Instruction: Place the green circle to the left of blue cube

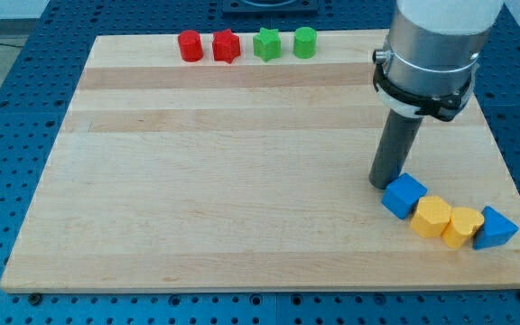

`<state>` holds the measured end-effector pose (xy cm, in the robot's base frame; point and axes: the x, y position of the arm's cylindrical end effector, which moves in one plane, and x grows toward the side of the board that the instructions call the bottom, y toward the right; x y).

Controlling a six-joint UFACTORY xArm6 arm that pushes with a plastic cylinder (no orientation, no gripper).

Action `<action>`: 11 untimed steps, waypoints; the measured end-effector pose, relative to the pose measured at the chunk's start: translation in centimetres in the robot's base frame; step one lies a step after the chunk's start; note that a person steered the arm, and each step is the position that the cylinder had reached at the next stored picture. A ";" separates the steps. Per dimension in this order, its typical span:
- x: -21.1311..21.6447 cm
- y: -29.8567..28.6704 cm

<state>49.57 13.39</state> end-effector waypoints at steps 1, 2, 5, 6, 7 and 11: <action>-3.8 -0.2; -11.0 0.0; -30.4 -1.6; -30.3 -5.5; -30.2 -9.3; -28.0 -5.2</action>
<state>21.59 8.17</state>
